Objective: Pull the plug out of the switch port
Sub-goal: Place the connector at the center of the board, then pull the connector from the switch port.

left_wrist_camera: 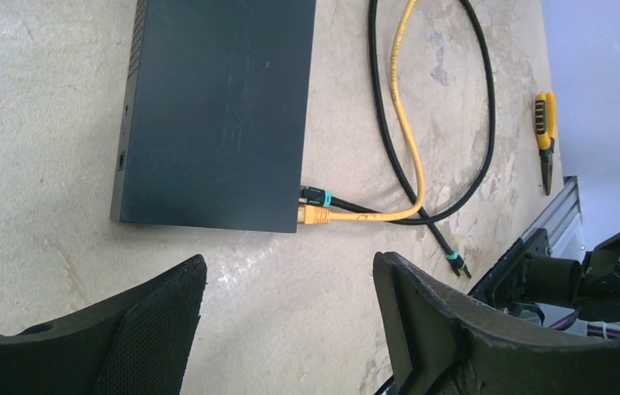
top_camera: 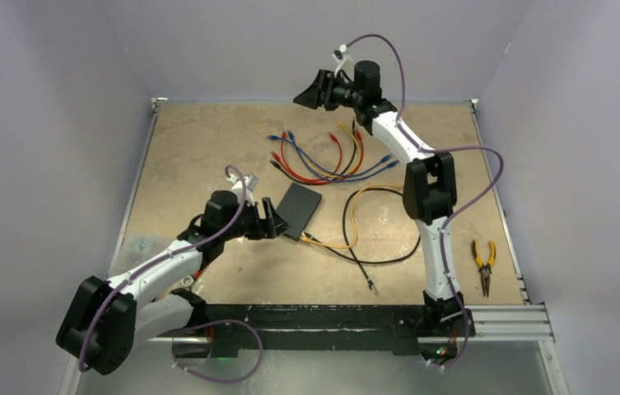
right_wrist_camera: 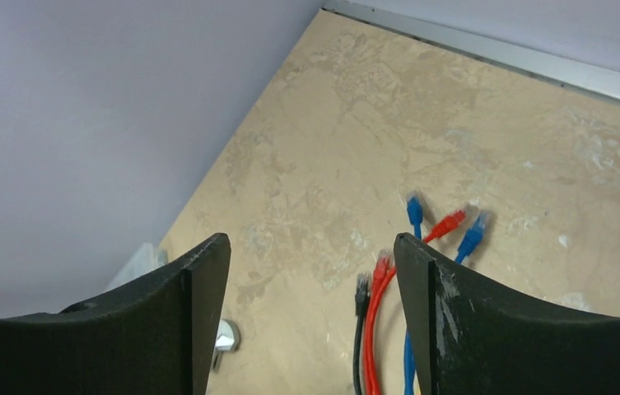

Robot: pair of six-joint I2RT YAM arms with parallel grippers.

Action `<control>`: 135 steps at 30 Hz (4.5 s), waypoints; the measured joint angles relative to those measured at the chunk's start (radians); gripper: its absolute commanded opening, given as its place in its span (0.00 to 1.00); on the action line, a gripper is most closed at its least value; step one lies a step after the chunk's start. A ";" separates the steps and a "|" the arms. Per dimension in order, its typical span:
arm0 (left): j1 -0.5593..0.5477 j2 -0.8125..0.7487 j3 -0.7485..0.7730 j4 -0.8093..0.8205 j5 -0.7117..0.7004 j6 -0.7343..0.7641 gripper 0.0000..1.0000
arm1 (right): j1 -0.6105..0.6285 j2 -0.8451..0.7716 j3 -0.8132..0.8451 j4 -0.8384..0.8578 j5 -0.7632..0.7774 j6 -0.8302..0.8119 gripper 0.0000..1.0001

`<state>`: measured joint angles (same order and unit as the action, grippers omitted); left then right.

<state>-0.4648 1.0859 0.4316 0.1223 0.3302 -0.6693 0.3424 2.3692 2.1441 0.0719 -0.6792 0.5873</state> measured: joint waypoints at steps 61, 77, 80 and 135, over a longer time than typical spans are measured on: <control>0.005 0.387 0.232 -0.159 -0.162 0.199 0.39 | 0.143 -0.425 -1.449 0.503 -0.320 0.115 0.42; 0.021 0.378 0.185 -0.049 -0.159 0.172 0.28 | 0.155 -0.306 -1.408 0.729 -0.358 0.308 0.41; 0.021 0.378 0.179 -0.035 -0.160 0.171 0.28 | 0.155 -0.293 -1.389 0.731 -0.361 0.319 0.40; -0.278 0.238 0.336 -0.323 -0.378 0.280 0.62 | 0.153 -0.251 -1.395 0.849 -0.404 0.330 0.00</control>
<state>-0.7429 1.3235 0.7681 -0.2005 -0.0483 -0.3889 0.4953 2.1181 0.7486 0.9207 -1.0836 0.9173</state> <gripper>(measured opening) 0.612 0.201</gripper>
